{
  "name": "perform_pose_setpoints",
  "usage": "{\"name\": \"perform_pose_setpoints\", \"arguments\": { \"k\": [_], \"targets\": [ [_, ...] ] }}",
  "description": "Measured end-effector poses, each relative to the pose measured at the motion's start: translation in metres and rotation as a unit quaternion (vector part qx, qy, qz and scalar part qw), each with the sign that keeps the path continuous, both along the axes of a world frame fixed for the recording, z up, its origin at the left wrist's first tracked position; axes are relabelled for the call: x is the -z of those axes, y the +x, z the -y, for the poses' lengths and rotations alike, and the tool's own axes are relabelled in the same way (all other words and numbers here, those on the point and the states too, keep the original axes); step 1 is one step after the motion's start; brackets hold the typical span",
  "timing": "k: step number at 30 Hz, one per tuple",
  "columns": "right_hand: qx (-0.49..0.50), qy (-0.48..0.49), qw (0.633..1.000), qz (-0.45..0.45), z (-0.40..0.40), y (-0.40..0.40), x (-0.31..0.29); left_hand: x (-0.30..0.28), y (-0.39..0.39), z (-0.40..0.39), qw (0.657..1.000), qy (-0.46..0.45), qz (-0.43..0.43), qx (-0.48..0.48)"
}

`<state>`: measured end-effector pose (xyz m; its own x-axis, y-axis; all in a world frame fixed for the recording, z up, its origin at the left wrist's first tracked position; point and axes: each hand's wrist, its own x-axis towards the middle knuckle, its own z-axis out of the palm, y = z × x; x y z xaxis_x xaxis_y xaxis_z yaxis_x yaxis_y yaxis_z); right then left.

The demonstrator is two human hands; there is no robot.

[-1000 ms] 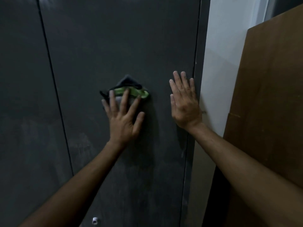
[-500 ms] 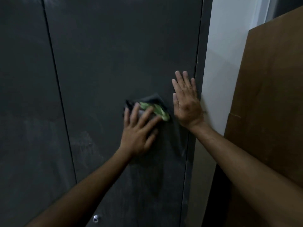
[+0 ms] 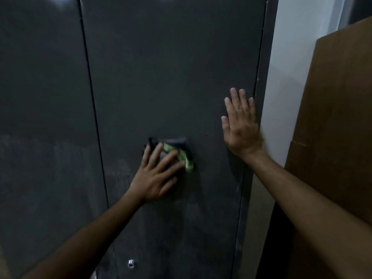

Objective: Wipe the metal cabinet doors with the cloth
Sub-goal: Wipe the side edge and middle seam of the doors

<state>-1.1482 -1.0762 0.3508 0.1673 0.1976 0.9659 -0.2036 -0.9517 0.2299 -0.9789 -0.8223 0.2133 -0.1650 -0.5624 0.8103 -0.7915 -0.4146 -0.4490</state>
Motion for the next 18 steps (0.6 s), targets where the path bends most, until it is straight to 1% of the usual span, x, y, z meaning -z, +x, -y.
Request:
{"name": "perform_pose_setpoints", "arguments": {
  "k": [1, 2, 3, 5, 7, 8, 9, 10, 11, 12, 13, 14, 15, 16, 18],
  "targets": [
    [-0.002, 0.006, 1.000, 0.006, -0.003, 0.001, 0.000, 0.023, 0.011, -0.028, 0.998, 0.057, 0.029, -0.018],
    [-0.009, 0.013, 1.000, 0.015, -0.008, 0.003, 0.000, 0.037, 0.024, -0.058, 0.996, 0.078, 0.032, -0.039],
    [-0.019, 0.018, 0.999, 0.022, -0.015, 0.007, 0.000, 0.040, 0.037, -0.085, 0.996, 0.065, 0.011, -0.056],
    [-0.046, 0.016, 0.999, 0.018, -0.039, 0.021, -0.001, 0.018, 0.057, -0.118, 0.994, -0.023, -0.065, -0.089],
    [-0.074, 0.011, 0.997, 0.005, -0.074, 0.041, -0.001, -0.031, 0.070, -0.116, 0.974, -0.134, -0.153, -0.099],
    [-0.086, 0.009, 0.996, 0.002, -0.091, 0.053, -0.001, -0.053, 0.067, -0.102, 0.967, -0.164, -0.171, -0.097],
    [-0.097, 0.006, 0.995, 0.000, -0.107, 0.064, -0.003, -0.066, 0.060, -0.086, 0.968, -0.170, -0.160, -0.092],
    [-0.104, 0.001, 0.995, -0.003, -0.122, 0.075, -0.006, -0.065, 0.058, -0.076, 0.980, -0.144, -0.119, -0.069],
    [-0.108, -0.005, 0.994, -0.005, -0.134, 0.085, -0.009, -0.053, 0.057, -0.072, 0.993, -0.089, -0.061, -0.038],
    [-0.110, -0.010, 0.994, -0.008, -0.144, 0.093, -0.011, -0.031, 0.061, -0.079, 1.000, -0.010, -0.011, -0.014],
    [-0.110, -0.014, 0.994, -0.011, -0.154, 0.101, -0.011, -0.005, 0.065, -0.096, 0.998, 0.060, 0.027, -0.014],
    [-0.109, -0.019, 0.994, -0.011, -0.162, 0.109, -0.010, 0.017, 0.074, -0.121, 0.993, 0.105, 0.050, -0.032],
    [-0.107, -0.024, 0.994, -0.011, -0.169, 0.117, -0.007, 0.031, 0.085, -0.149, 0.990, 0.122, 0.053, -0.050],
    [-0.104, -0.026, 0.994, -0.013, -0.177, 0.124, -0.003, 0.032, 0.098, -0.174, 0.992, 0.107, 0.033, -0.059],
    [-0.092, -0.019, 0.995, -0.017, -0.189, 0.136, 0.003, 0.004, 0.119, -0.205, 0.996, 0.006, -0.042, -0.076]
  ]
}}
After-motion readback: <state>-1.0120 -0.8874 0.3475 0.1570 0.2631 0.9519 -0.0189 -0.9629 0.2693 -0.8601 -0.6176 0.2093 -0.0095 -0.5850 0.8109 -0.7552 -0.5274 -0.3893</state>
